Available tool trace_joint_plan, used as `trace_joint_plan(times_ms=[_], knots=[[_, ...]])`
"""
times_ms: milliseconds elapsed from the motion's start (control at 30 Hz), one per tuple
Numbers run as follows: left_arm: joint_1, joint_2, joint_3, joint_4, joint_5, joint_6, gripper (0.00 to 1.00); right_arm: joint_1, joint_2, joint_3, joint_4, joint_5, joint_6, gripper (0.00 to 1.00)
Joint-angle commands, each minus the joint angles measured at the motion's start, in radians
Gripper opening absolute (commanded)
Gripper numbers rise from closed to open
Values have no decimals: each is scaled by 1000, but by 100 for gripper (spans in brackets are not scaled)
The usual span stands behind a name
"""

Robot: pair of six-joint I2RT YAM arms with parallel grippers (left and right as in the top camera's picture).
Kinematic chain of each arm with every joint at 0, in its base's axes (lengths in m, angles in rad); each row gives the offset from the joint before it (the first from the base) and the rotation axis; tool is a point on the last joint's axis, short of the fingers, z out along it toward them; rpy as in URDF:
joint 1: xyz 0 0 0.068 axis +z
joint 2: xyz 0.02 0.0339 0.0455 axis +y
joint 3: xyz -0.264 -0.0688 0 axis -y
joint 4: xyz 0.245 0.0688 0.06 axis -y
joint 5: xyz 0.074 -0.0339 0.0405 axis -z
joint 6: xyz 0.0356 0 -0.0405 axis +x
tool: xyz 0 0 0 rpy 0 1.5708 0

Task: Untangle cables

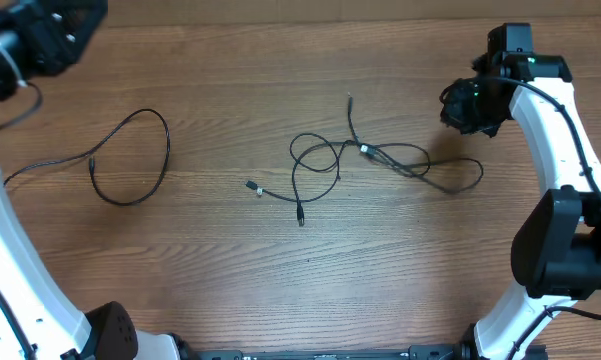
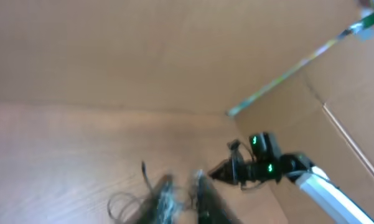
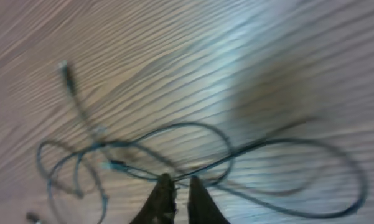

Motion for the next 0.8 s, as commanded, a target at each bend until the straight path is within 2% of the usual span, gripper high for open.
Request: trace_joint_plan(times_ms=[0, 67, 167, 433, 600, 767], knots=[[-127, 16, 9, -106, -242, 81, 28, 22, -13, -3, 0, -107, -91, 49], [-207, 35, 6, -166, -363, 81, 31, 27, -13, -3, -4, -100, -91, 60], [-325, 71, -14, -213, -494, 69, 32, 27, -13, -3, -18, -83, -90, 62], [-612, 261, -132, -187, -660, 4, 31, -37, -12, -3, -47, -53, -59, 66], [-731, 374, -155, -122, -651, 191, 33, -48, -12, -3, -58, -53, -60, 65], [-801, 490, -155, -41, -597, 282, 33, -48, -12, -3, -58, -52, -60, 62]])
